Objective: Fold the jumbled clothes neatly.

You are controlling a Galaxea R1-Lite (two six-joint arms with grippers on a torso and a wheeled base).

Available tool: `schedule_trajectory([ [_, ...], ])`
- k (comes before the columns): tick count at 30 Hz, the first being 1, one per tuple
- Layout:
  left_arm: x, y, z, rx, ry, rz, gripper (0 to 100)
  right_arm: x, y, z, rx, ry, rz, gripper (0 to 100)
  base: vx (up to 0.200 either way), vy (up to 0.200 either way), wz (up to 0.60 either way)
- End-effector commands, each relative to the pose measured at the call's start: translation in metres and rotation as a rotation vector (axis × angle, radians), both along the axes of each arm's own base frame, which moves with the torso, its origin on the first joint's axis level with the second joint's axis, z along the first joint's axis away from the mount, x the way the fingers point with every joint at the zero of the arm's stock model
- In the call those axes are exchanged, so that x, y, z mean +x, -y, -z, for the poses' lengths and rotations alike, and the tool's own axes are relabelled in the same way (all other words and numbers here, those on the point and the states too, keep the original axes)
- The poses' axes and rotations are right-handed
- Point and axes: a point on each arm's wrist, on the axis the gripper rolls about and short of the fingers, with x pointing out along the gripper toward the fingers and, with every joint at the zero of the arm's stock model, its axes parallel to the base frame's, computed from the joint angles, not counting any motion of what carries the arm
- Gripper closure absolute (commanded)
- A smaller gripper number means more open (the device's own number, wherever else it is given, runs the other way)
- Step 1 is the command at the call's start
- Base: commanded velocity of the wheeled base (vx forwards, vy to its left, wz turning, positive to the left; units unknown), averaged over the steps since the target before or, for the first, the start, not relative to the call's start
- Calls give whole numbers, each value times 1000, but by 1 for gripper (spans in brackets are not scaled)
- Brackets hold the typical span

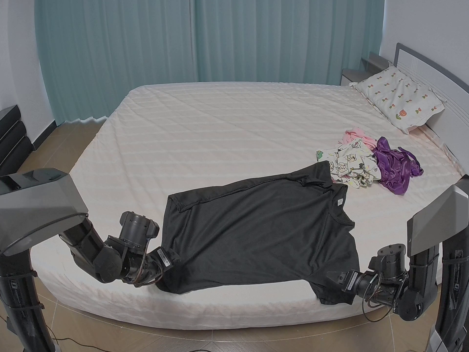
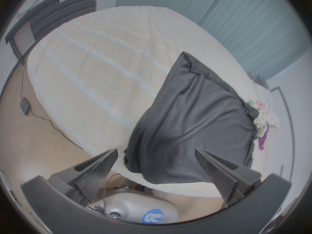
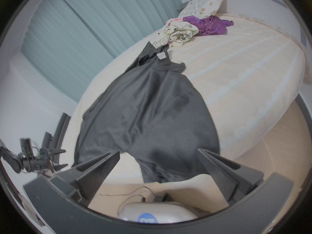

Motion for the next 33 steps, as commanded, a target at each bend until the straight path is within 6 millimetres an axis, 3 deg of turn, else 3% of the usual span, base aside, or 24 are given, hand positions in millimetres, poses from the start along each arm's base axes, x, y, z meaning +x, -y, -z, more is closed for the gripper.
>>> schedule_trajectory([
  [1, 9, -8, -24, -78, 73, -43, 0, 9, -11, -16, 83, 91, 4, 0, 200, 0, 0],
  [14, 13, -7, -23, -102, 86, -56, 0, 5, -20, -19, 148, 77, -9, 0, 15, 0, 0],
  [26, 15, -7, -21, -113, 82, -53, 0, 5, -20, -19, 149, 79, -9, 0, 200, 0, 0],
  [33, 15, -7, -19, -113, 80, -55, 0, 5, -20, -20, 149, 81, -8, 0, 0, 0, 0],
])
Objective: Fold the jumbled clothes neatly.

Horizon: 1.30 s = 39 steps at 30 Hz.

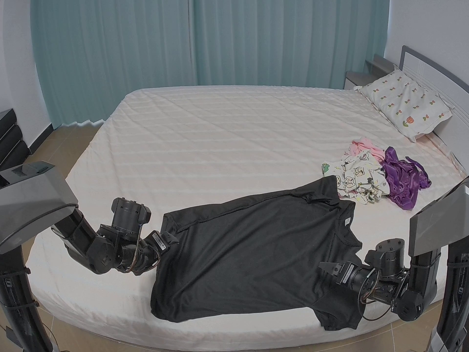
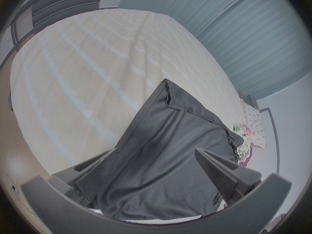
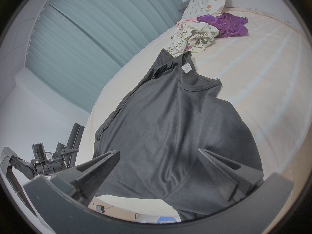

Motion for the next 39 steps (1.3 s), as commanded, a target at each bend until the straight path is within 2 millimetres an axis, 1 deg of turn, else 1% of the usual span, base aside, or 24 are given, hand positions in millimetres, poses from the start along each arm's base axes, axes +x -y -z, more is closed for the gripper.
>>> schedule_trajectory([
  [1, 1, 0, 2, 0, -5, -4, 0, 0, 0, -1, 4, 11, -1, 0, 0, 0, 0],
  [4, 6, -1, 0, -18, 5, -30, 0, 1, 0, 0, 3, 9, 1, 0, 0, 0, 0],
  [11, 7, -1, 0, -33, 4, -43, 0, 1, 0, -1, 4, 11, 1, 0, 0, 0, 0],
  [20, 6, 0, 0, -30, 3, -40, 0, 1, 0, -1, 4, 11, 1, 0, 200, 0, 0],
  [32, 6, 2, 0, -35, 0, -38, 0, 2, 1, -1, 5, 14, 5, 0, 0, 0, 0],
  [39, 5, 3, 0, -35, -2, -36, 0, 2, 1, 0, 4, 11, 7, 0, 0, -200, 0],
])
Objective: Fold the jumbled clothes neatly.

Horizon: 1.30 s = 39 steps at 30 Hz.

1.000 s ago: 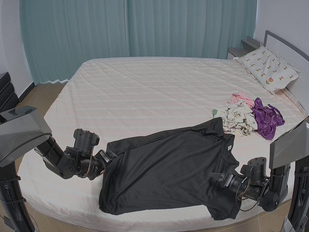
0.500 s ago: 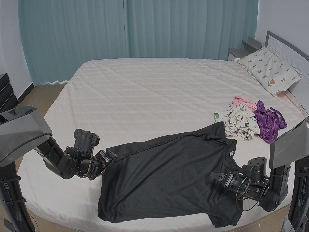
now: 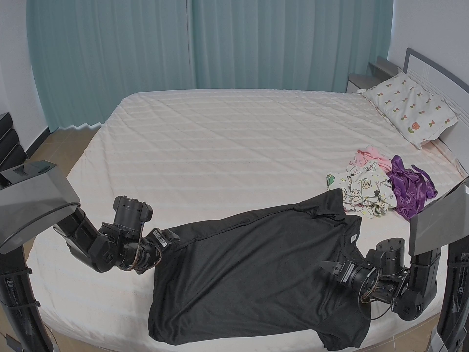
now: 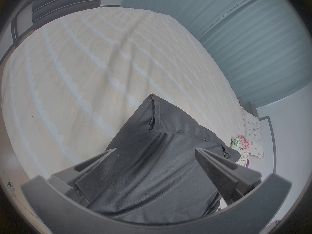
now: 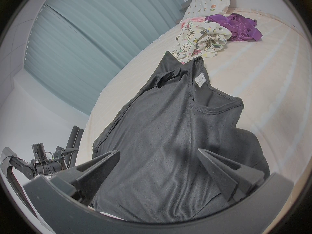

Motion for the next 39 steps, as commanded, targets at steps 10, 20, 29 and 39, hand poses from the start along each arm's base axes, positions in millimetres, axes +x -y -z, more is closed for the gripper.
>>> schedule_trajectory([
  [10, 1, 1, 2, 2, -1, -2, 0, 1, 0, 0, 4, 10, 1, 0, 0, -100, 0],
  [20, 25, 5, 21, 16, -5, -54, 0, 1, 0, -2, 7, 16, 5, 0, 0, 0, 0],
  [29, 52, 3, 34, 114, 39, -66, 0, 1, 1, -3, 6, 18, 8, 0, 0, 0, 0],
  [39, 78, 2, 43, 166, 27, -73, 0, 2, 2, -3, 5, 18, 14, 0, 0, 0, 0],
])
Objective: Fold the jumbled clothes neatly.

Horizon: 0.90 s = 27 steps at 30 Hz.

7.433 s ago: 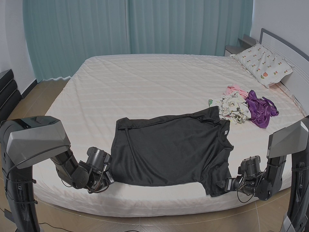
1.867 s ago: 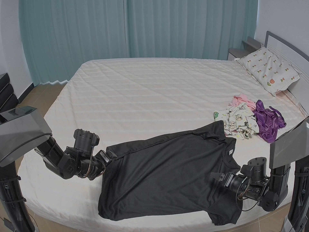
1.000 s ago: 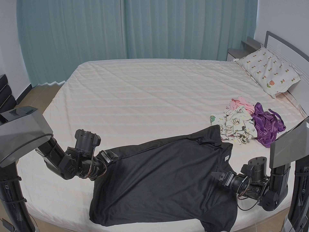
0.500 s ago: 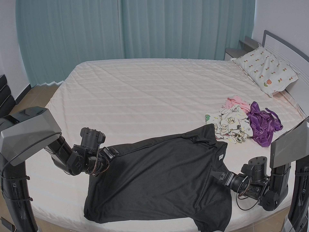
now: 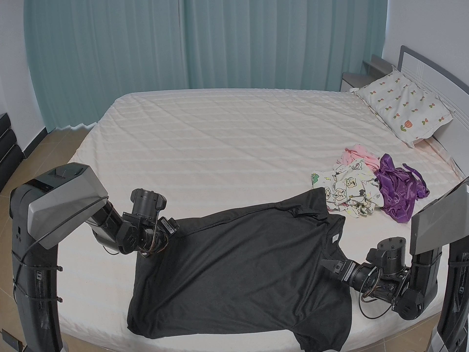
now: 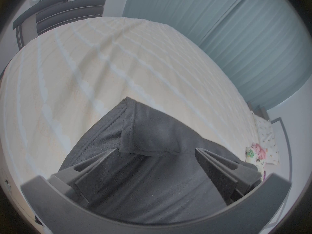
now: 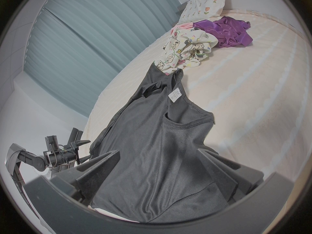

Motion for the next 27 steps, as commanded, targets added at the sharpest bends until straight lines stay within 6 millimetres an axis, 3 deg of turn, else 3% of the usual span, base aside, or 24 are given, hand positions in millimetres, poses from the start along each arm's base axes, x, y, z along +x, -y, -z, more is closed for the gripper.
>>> schedule_trajectory([
  [1, 9, 0, 12, 31, -24, 16, 0, 1, 1, -1, 4, 12, 5, 0, 0, 0, 0],
  [3, 9, -2, 13, 44, -26, 20, 0, 2, 1, 0, 4, 10, 7, 0, 0, 0, 0],
  [4, 10, -2, 13, 47, -27, 18, 100, 2, 1, 0, 3, 9, 7, 0, 0, 0, 0],
  [9, 17, -5, 11, 58, -2, -6, 100, 2, 1, 0, 1, 8, 6, 0, 0, 0, 0],
  [15, 34, -23, -1, 45, 55, -57, 100, 1, 1, 1, 2, 4, 7, 0, 0, 0, 0],
  [19, 56, -46, -16, 22, 131, -109, 100, 2, 1, 1, 1, 6, 8, 0, 0, 0, 0],
  [27, 82, -70, -9, -5, 75, -134, 100, 1, 1, 1, -1, 4, 7, 0, 0, 0, 0],
])
